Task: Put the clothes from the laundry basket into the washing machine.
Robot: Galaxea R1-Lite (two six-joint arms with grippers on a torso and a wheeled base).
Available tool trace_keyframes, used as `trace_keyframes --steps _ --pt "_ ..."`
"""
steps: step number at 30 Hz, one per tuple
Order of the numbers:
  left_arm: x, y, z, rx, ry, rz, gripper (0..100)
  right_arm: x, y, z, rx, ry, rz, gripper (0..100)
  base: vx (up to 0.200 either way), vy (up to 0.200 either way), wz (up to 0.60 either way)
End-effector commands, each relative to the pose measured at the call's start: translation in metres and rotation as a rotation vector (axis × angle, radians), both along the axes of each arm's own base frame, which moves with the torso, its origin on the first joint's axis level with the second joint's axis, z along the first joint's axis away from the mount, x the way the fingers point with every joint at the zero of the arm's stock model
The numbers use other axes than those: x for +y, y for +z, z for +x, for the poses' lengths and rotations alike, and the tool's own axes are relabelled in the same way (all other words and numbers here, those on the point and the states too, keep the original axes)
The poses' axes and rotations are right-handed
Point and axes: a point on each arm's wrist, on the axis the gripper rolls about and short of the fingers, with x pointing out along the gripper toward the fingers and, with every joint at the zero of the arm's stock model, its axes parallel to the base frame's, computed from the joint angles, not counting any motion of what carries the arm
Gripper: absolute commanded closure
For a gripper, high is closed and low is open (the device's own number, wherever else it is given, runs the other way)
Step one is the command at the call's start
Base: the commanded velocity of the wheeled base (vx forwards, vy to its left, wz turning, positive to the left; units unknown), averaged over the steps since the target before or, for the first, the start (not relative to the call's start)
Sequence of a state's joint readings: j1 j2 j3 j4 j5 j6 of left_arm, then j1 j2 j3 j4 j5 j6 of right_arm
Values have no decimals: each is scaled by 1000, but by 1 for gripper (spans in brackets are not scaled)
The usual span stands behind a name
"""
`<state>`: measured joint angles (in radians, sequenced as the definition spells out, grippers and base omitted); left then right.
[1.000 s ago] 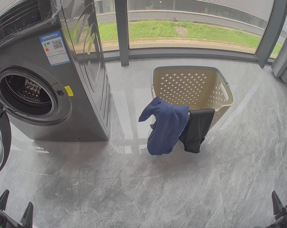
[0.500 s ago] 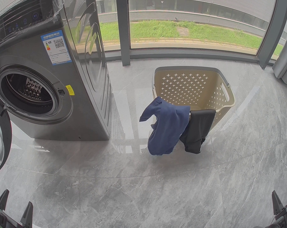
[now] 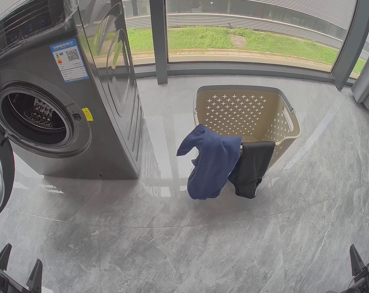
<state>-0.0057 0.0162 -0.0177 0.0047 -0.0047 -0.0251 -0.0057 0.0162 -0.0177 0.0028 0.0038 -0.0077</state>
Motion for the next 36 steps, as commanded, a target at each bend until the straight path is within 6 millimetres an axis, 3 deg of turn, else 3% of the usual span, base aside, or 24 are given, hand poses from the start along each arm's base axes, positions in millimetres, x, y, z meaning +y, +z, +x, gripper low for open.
trace_keyframes --steps 1,14,25,36 --pt "0 -5 0 4 0 1 0 0 -5 0 2 2 -2 0 0 -200 0" --pt "0 -5 0 6 0 -2 0 0 -5 0 2 2 -2 0 0 -108 0" --pt "0 -5 0 4 0 -1 0 0 -5 0 2 2 -2 0 0 0 0" --pt "0 -5 0 6 -2 1 0 0 -5 0 2 2 -2 0 200 0 0"
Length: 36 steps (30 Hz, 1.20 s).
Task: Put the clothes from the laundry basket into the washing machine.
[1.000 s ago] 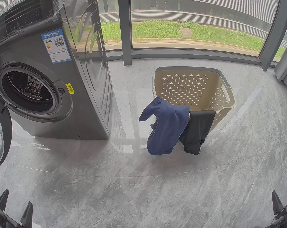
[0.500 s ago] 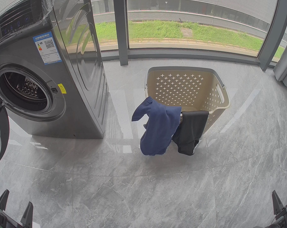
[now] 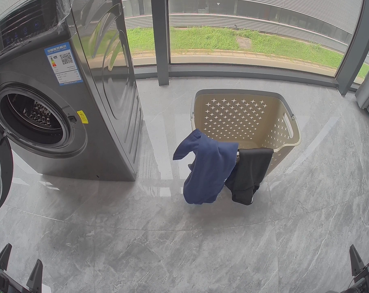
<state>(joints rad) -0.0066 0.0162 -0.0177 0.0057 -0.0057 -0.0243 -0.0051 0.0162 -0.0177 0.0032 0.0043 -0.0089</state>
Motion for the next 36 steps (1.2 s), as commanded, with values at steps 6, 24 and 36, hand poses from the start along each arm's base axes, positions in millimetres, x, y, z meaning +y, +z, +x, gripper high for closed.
trace_keyframes --steps 6,24,36 --pt "0 -5 0 3 0 -2 0 0 -5 0 1 1 0 0 67 0 0" --pt "0 -5 0 3 0 -2 0 0 -5 0 3 -1 -2 0 0 -167 0" --pt "0 -5 0 3 0 0 0 0 -5 0 3 1 -3 0 33 0 0"
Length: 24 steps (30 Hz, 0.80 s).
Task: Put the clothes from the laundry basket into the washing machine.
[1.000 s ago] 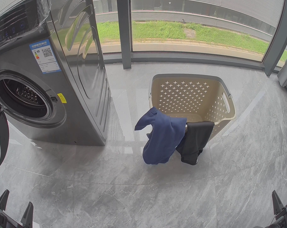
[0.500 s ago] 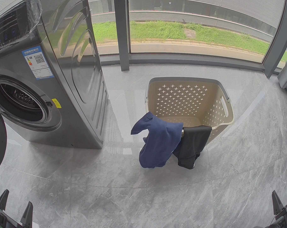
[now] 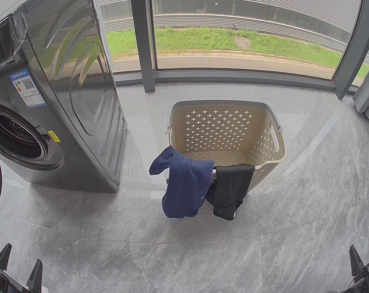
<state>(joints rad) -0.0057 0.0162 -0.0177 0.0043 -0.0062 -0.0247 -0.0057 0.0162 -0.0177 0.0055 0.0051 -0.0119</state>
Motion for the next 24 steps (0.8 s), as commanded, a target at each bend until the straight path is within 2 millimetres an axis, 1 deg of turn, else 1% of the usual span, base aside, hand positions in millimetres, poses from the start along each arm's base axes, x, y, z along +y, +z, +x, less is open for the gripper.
trace_keyframes --steps 1,8,24 --pt "0 -5 0 3 -2 0 0 0 -5 0 1 1 0 0 200 0 0" --pt "0 -5 0 5 0 -1 0 0 -5 0 1 2 0 0 200 0 0" --pt "0 -5 0 5 1 -4 0 0 -5 0 1 -1 4 0 0 0 0"
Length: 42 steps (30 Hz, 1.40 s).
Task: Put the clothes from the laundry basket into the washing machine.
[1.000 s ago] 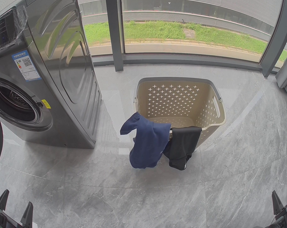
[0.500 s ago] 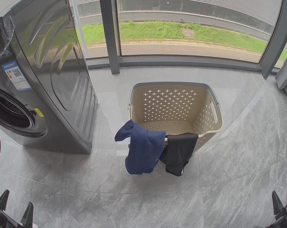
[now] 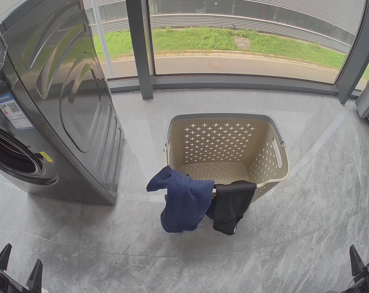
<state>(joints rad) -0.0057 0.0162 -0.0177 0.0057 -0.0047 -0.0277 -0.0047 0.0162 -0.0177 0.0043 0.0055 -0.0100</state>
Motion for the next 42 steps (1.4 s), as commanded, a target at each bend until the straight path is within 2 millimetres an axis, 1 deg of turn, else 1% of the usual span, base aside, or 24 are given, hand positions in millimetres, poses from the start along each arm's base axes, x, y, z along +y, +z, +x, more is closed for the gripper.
trace_keyframes --steps 1,7,18,20,21,22,24,25,26,28,29,30,31,32,33,34,35,36,38,40,42 --pt "0 -5 0 3 0 -1 0 0 -5 0 2 -2 2 0 0 0 0" --pt "0 -5 0 5 0 -1 0 0 -5 0 2 -2 1 0 167 0 0" --pt "0 -5 0 4 0 -11 0 0 -5 0 2 -16 -4 0 0 0 0" --pt "0 -5 0 3 0 -8 0 0 -3 -1 -12 -9 -12 0 0 0 0" --pt "0 -5 0 3 0 -8 0 0 19 -6 -106 -7 -6 0 0 0 0" --pt "0 -5 0 3 0 -8 0 0 37 -12 -161 -6 -2 0 0 0 0" --pt "0 -5 0 3 0 -5 0 0 61 -14 -182 -1 2 0 0 0 0" --pt "0 -5 0 3 0 -3 0 0 68 -8 -147 1 10 0 0 0 0" --pt "0 -5 0 3 0 -1 0 0 70 -5 -125 5 13 0 -200 0 0" --pt "0 -5 0 3 0 -5 0 0 75 14 -16 18 54 0 -200 0 0" --pt "0 -5 0 3 0 -5 0 0 75 14 -16 18 54 0 0 0 0" --pt "0 -5 0 3 0 -1 0 1 80 34 89 50 101 0 0 0 0" --pt "0 -5 0 3 0 -3 0 1 86 44 123 67 113 0 0 0 0" --pt "0 -5 0 3 0 -3 0 1 86 44 123 67 113 0 0 0 0" --pt "0 -5 0 5 -2 -9 0 3 95 66 176 104 118 0 0 0 0" --pt "0 -5 0 5 -2 -9 0 3 95 66 176 104 118 0 0 0 0" --pt "0 -5 0 4 -2 -8 0 6 102 89 202 137 107 0 0 0 0" --pt "0 -5 0 4 -2 -8 0 9 105 101 204 160 100 0 0 0 0" --pt "0 -5 0 4 -2 -8 0 17 108 121 213 214 95 0 0 0 0" --pt "0 -5 0 3 0 -8 0 27 105 139 241 253 93 0 0 0 0" --pt "0 -5 0 4 -2 -9 0 34 100 153 274 252 84 0 0 0 0"
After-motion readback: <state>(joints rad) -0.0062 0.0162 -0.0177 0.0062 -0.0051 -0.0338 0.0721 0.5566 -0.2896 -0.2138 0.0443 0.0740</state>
